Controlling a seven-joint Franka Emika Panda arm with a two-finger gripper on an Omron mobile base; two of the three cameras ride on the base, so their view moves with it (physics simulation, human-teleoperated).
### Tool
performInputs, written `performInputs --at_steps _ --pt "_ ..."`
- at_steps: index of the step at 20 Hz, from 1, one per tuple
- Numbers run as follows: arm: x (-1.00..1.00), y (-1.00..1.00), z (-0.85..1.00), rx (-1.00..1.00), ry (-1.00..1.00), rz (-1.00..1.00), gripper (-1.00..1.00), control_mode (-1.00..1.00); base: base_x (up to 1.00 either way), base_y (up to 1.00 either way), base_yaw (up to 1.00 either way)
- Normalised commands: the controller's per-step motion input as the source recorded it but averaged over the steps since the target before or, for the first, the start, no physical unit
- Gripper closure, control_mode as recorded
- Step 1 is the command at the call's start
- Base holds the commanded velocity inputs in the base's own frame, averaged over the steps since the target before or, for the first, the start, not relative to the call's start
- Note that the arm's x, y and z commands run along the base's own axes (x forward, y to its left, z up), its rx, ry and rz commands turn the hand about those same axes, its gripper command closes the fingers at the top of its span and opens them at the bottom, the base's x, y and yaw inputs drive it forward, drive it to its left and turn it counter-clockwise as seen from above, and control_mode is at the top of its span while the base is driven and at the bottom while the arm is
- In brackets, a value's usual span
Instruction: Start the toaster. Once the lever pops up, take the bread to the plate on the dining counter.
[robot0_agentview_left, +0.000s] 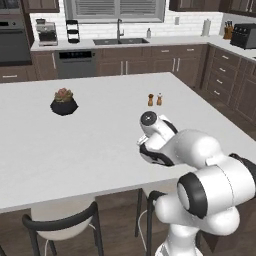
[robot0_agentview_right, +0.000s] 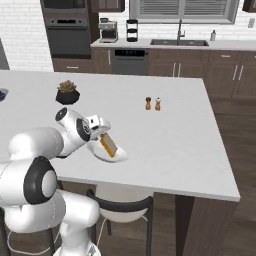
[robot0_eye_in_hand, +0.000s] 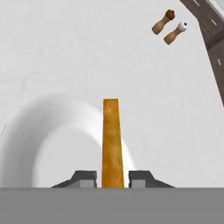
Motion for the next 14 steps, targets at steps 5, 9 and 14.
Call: performInputs --at_steps 5,9,14 --pt "0.0 0.0 -0.2 0.0 0.0 0.0 -1.0 -1.0 0.0 0.0 0.0" --pt "-0.1 0.0 -0.11 0.0 0.0 0.0 -1.0 -1.0 0.0 0.0 0.0" --pt "-0.39 0.0 0.0 0.0 0.0 0.0 -1.0 -1.0 0.0 0.0 0.0"
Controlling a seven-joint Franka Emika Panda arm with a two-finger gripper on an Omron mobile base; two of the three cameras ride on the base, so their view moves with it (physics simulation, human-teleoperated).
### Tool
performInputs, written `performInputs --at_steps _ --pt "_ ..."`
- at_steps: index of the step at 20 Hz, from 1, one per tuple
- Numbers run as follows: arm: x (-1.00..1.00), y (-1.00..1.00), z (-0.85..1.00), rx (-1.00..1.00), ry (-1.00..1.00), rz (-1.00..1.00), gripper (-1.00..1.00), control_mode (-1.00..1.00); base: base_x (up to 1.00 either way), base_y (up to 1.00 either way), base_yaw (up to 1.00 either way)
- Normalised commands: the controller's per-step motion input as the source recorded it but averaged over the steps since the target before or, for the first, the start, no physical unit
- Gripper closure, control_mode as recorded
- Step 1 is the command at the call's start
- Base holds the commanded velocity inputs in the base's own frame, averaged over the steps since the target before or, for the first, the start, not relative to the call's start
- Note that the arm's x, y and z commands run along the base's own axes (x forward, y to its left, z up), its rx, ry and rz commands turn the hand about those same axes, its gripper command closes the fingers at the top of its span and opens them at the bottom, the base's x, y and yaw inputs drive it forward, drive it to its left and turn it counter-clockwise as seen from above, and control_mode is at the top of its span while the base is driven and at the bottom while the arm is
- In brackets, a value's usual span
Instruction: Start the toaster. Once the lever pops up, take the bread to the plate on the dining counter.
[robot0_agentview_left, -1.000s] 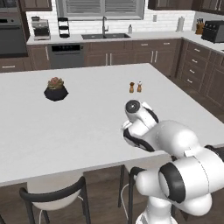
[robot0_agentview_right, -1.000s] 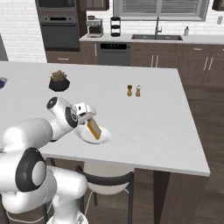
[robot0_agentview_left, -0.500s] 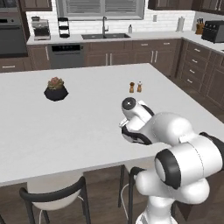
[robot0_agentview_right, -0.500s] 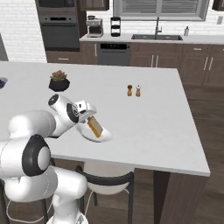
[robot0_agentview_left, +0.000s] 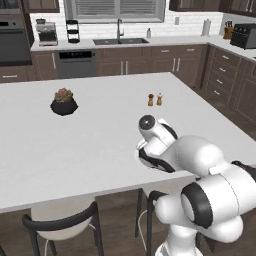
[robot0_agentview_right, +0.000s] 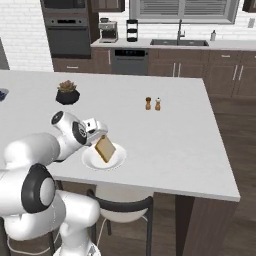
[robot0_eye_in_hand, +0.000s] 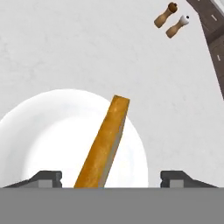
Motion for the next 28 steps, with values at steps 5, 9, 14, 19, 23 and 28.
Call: performInputs --at_steps 5,9,14,19,23,28 --pt "-0.35 0.17 0.17 0.0 0.0 0.0 -1.0 -1.0 0.0 0.0 0.0" --pt "-0.38 0.23 0.33 0.0 0.0 0.0 -1.0 -1.0 0.0 0.0 0.0" --pt "-0.52 0.27 0.46 0.0 0.0 0.0 -1.0 -1.0 0.0 0.0 0.0" --pt "-0.68 0.22 0.5 0.02 -0.07 0.0 -1.0 -1.0 0.0 0.0 0.0" --pt "-0.75 0.3 0.36 0.08 -0.12 0.0 -1.0 -1.0 0.0 0.0 0.0" --pt "-0.52 0.18 0.59 0.08 -0.14 0.0 -1.0 -1.0 0.0 0.0 0.0"
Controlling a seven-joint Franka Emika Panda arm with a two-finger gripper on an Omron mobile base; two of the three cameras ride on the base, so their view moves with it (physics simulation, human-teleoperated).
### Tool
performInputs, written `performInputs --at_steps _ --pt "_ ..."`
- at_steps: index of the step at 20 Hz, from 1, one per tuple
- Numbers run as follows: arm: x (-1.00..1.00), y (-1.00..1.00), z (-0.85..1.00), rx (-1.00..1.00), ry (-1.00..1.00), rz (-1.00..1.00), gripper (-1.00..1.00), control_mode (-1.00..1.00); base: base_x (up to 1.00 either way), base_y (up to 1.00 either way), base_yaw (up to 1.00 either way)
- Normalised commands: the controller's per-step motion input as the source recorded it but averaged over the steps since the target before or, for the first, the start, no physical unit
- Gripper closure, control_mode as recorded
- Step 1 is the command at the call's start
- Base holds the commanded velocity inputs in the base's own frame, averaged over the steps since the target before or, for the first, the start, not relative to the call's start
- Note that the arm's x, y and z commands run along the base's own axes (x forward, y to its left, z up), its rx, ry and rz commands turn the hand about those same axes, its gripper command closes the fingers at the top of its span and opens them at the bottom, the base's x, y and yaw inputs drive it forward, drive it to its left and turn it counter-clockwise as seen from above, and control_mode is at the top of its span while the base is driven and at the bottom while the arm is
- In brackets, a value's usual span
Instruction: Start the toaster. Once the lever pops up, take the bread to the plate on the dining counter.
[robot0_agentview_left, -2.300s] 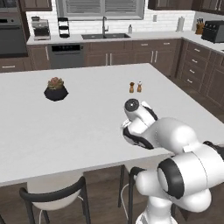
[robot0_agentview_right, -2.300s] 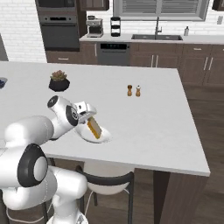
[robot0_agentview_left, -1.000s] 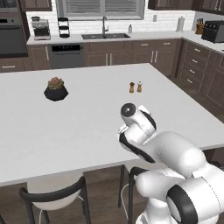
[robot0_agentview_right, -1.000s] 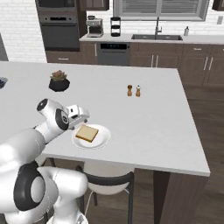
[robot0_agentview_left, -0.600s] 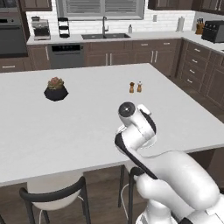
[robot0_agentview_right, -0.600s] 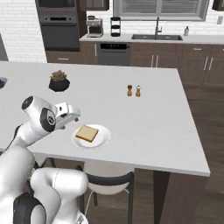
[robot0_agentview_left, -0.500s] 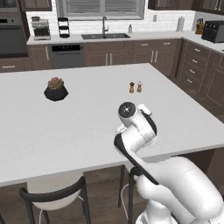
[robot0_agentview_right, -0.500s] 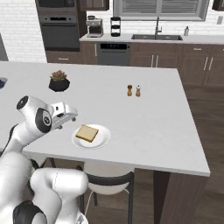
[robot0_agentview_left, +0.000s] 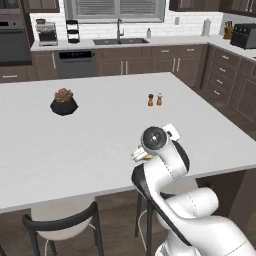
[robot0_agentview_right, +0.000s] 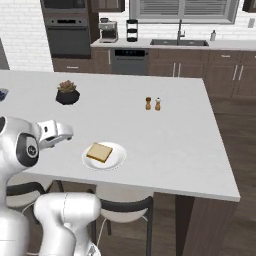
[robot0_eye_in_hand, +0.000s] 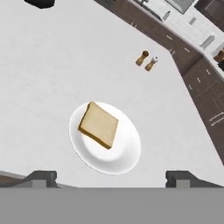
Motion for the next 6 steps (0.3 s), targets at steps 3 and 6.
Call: performInputs --at_steps 3,6 --pt "-0.2 -0.03 0.38 0.12 -0.12 0.0 -1.0 -1.0 0.0 0.0 0.0" --pt "-0.04 -0.21 0.0 0.16 -0.02 0.0 -1.0 -1.0 0.0 0.0 0.0"
